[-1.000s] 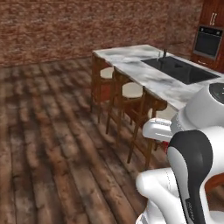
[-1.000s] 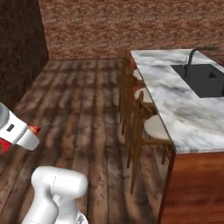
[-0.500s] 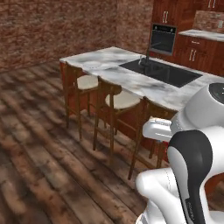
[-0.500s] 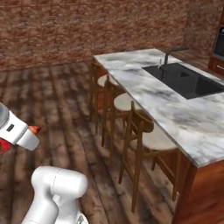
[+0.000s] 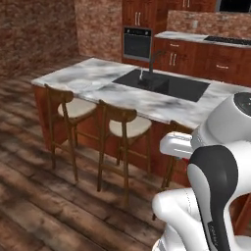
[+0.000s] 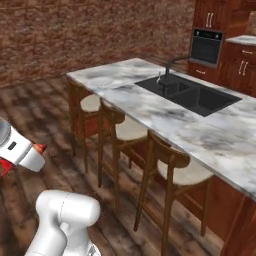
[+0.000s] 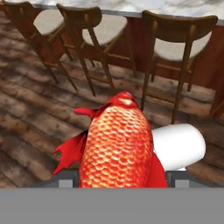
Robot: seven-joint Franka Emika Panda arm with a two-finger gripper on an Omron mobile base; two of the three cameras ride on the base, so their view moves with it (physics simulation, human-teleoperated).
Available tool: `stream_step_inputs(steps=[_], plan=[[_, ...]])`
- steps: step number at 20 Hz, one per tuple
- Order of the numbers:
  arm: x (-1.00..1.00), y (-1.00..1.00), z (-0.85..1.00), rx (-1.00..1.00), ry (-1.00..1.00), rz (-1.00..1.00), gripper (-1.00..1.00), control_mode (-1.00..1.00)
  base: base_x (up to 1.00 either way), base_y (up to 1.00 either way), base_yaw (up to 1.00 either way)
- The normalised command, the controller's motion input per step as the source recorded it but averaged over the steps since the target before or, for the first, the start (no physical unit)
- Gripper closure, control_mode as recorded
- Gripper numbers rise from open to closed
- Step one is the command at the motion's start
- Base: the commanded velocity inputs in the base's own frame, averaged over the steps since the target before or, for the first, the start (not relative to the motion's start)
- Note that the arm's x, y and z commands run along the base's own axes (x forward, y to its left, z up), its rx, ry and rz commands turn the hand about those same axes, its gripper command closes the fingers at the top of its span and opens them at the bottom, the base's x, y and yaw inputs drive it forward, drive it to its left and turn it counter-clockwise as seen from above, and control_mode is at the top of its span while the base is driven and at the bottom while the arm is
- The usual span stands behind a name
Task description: Take the fish from the fridge and place it on the digital scale on the counter by the fridge. Wait a few seconds for a reading, then move it to the plate on the dining counter.
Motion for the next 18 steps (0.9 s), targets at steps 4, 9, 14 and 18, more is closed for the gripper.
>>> stream_step_inputs(steps=[4,9,14,18], plan=[[0.00,0.00,0.00,0.00,0.00,0.00,1.00,1.00,0.49,1.00,-0.46],[0.00,0.00,0.00,0.00,0.00,0.00,1.00,1.00,0.40,1.00,-0.45],[0.00,0.00,0.00,0.00,0.00,0.00,1.00,1.00,0.27,1.00,-0.43],[0.00,0.00,0.00,0.00,0.00,0.00,1.00,1.00,0.20,1.00,-0.41]])
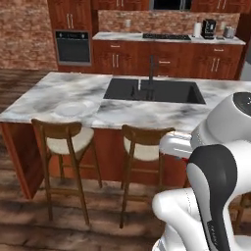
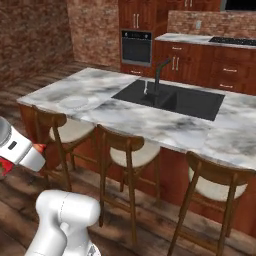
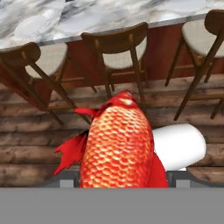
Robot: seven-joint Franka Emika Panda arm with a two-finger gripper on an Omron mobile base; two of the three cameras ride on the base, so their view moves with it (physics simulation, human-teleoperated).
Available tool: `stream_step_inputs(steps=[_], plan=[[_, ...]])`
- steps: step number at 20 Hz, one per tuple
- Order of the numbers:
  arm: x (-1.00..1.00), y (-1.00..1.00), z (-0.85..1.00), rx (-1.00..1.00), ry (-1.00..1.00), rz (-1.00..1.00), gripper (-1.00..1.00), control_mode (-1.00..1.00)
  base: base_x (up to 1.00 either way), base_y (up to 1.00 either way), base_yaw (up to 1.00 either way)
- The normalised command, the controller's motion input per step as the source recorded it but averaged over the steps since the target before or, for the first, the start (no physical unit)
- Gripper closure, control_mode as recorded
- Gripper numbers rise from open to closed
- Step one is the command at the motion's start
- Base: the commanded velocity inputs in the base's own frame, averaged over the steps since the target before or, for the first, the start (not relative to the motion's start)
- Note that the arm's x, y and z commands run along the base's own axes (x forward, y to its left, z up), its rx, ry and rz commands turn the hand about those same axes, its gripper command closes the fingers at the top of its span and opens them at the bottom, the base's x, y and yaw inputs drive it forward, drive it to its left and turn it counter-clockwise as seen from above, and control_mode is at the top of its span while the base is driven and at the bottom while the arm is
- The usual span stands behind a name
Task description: Take the fish from the fridge and place it on the digital scale on the counter by the fridge. Wait a few seconds for a reading, then move it to the plate on the dining counter.
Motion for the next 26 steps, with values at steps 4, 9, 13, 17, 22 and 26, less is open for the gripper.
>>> stream_step_inputs(steps=[4,9,13,17,22,26], plan=[[0.00,0.00,0.00,0.00,0.00,0.00,1.00,1.00,0.24,1.00,-0.40],[0.00,0.00,0.00,0.00,0.00,0.00,1.00,1.00,0.31,1.00,-0.39],[0.00,0.00,0.00,0.00,0.00,0.00,1.00,1.00,0.39,0.88,-0.38],[0.00,0.00,0.00,0.00,0.00,0.00,1.00,1.00,0.49,0.83,-0.36],[0.00,0.00,0.00,0.00,0.00,0.00,1.00,1.00,0.62,0.71,-0.31],[0.00,0.00,0.00,0.00,0.00,0.00,1.00,1.00,0.75,0.60,-0.27]])
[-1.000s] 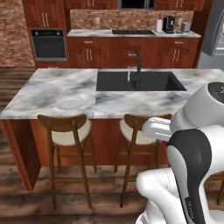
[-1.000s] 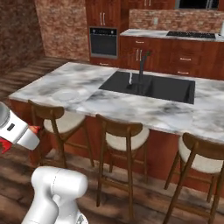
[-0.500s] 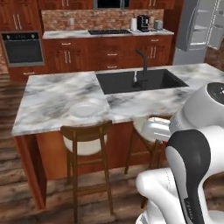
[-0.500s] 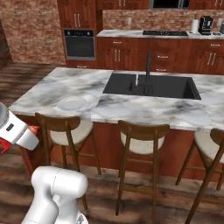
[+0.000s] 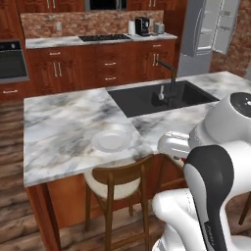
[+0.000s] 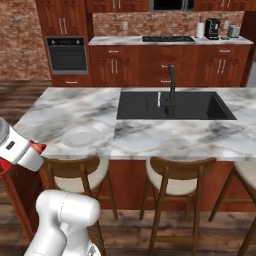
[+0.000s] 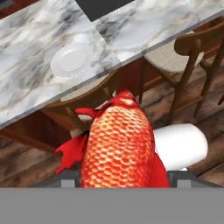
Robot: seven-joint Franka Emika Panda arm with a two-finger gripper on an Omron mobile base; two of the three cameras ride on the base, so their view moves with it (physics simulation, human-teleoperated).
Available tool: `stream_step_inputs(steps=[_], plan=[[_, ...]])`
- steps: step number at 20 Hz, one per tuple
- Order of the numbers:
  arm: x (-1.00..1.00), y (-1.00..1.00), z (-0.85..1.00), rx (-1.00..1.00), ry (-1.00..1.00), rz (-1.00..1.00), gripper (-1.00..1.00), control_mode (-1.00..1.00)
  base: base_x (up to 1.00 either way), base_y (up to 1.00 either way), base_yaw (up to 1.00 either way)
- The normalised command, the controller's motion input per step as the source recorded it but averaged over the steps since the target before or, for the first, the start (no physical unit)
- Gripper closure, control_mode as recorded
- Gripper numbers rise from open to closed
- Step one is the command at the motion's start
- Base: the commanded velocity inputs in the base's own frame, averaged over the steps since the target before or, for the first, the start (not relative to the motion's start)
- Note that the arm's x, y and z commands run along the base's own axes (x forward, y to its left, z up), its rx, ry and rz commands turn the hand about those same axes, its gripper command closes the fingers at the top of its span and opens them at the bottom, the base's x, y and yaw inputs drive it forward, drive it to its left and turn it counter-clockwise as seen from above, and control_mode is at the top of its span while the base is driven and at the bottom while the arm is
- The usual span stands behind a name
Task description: Take the fish from the fridge and place it on the digital scale on the counter by the fridge. Wait a few seconds for a reading, then move it to the plate on the dining counter.
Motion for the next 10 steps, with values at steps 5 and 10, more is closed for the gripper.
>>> stream_step_inputs(steps=[5,10], plan=[[0.00,0.00,0.00,0.00,0.00,0.00,1.00,1.00,0.79,0.58,-0.25],[0.75,0.11,0.00,0.00,0.01,-0.17,1.00,-1.00,0.17,0.08,-0.05]])
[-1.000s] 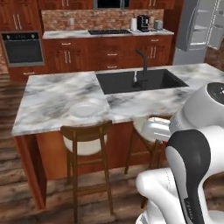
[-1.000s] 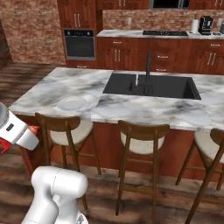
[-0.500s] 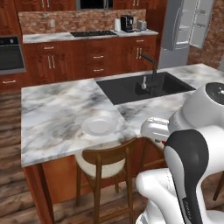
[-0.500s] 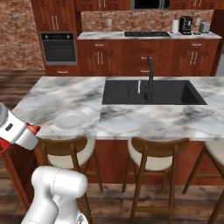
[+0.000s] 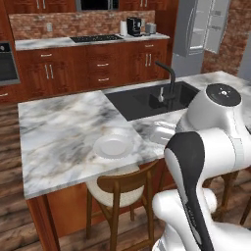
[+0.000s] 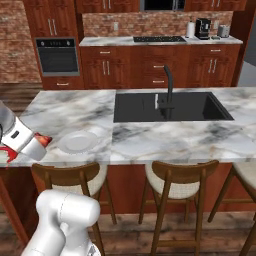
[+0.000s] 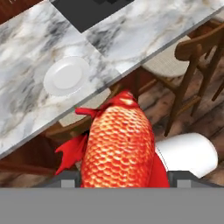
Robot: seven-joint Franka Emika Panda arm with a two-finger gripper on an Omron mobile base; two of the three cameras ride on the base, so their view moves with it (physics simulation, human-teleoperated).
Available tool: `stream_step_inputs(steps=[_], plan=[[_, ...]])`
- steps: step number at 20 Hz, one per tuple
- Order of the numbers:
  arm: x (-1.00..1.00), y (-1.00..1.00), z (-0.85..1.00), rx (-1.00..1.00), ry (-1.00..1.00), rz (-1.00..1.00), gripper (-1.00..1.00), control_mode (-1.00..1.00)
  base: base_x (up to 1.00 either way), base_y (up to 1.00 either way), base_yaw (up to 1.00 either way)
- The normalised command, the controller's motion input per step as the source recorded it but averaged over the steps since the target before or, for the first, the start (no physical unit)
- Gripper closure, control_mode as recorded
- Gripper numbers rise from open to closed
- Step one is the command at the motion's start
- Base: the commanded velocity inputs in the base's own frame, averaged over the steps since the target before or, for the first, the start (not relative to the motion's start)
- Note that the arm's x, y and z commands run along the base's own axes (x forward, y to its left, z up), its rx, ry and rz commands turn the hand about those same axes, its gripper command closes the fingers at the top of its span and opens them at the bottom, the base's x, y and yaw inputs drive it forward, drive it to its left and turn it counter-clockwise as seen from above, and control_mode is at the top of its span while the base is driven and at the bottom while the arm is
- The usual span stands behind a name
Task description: Take the fish from the fridge and place it on the digital scale on the counter by the fridge. Wait a few seconds for a reading, then move it to the plate on the dining counter.
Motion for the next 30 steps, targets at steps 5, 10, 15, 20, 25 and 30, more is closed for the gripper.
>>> stream_step_inputs(steps=[5,10,15,20,25,30], plan=[[1.00,0.00,-0.03,0.00,0.01,-0.14,1.00,-1.00,0.00,0.00,0.00],[1.00,0.00,-0.18,0.00,0.00,-0.05,1.00,-1.00,0.00,0.00,0.00],[0.82,0.09,-0.41,0.00,0.00,-0.01,1.00,-1.00,0.00,0.00,0.00],[0.64,0.21,-0.56,0.00,0.00,0.00,1.00,-1.00,0.00,0.00,0.00],[0.50,0.46,-0.56,-0.03,0.00,0.00,1.00,-1.00,0.00,0.00,0.00],[0.41,0.44,-0.30,-0.03,-0.01,0.00,1.00,-1.00,0.00,0.00,0.00]])
